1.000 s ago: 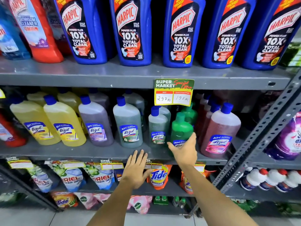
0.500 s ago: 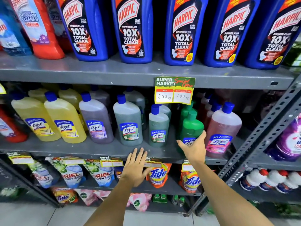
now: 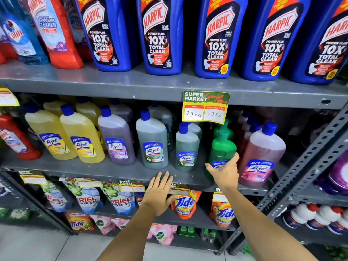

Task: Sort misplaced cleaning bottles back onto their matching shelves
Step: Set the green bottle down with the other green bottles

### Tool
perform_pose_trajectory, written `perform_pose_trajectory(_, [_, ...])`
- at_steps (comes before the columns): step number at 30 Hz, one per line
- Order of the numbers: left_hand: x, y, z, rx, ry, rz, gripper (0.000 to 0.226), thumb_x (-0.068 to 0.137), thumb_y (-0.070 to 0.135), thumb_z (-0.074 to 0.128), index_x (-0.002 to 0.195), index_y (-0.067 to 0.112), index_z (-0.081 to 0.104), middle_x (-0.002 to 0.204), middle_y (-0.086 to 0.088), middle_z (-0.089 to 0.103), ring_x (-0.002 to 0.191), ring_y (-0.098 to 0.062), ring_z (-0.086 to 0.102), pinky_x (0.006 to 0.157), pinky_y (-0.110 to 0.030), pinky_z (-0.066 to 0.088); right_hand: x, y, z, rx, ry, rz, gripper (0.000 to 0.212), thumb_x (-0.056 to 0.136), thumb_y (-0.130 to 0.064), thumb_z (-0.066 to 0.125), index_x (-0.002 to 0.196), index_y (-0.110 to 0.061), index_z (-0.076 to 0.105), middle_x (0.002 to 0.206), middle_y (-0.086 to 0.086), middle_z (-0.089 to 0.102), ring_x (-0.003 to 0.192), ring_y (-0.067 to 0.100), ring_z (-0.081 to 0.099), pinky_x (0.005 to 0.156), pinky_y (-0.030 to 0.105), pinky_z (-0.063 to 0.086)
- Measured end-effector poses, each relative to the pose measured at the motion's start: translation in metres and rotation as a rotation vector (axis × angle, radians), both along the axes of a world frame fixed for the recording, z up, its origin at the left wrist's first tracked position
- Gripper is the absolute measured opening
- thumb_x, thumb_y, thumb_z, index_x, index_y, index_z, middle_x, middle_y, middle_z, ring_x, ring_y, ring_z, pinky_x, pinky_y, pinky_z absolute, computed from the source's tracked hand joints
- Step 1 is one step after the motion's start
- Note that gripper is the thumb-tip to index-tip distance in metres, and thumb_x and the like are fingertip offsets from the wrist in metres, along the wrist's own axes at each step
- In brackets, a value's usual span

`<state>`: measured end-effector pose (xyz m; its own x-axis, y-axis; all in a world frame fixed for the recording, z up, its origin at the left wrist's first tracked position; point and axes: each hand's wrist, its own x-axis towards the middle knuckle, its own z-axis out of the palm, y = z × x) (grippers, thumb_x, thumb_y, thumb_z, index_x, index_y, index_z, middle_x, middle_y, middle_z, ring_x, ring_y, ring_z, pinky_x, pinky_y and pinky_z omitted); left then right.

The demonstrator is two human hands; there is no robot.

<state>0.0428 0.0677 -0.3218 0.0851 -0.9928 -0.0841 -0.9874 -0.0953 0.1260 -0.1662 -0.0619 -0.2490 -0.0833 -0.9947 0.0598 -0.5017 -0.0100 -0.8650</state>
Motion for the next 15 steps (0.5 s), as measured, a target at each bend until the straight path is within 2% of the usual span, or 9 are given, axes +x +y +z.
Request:
perform_pose_trajectory(8, [0.001,0.0,-0.002,-0.006,0.007,-0.001,0.113,0.062,0.08,-0.032,0.153,0.019,-0.001,0.16,-0.001,-0.01,0.147,-0.026,-0.01,0.115,-0.037,-0.008,0.0,0.0,-0.001,0.001,0.047,-0.022,0.102,0.064,-0.04,0.086,0.139,-0.023,0.019,0.127,0.009,0.059,0.108,0.037,0.062,0.089,0.045,0.049])
perform_pose_trajectory(12, [0.0,0.001,0.002,0.014,0.007,0.007,0.118,0.057,0.081,-0.035,0.153,0.02,-0.003,0.161,-0.001,-0.008,0.147,-0.024,-0.011,0.115,-0.036,-0.008,0.001,-0.001,-0.003,0.018,0.05,-0.019,0.104,0.064,-0.043,0.084,0.14,-0.027,0.015,0.132,0.007,0.056,0.11,0.038,0.062,0.092,0.048,0.049])
perform_pose_trajectory(15, [0.002,-0.004,0.01,0.025,0.064,0.017,0.125,0.054,0.084,-0.032,0.154,0.021,0.006,0.162,0.0,-0.004,0.147,-0.021,-0.006,0.117,-0.038,-0.002,0.0,0.0,-0.008,0.07,-0.035,0.014,0.11,0.065,-0.037,0.087,0.145,-0.018,0.015,0.139,0.012,0.047,0.12,0.037,0.054,0.097,0.047,0.045])
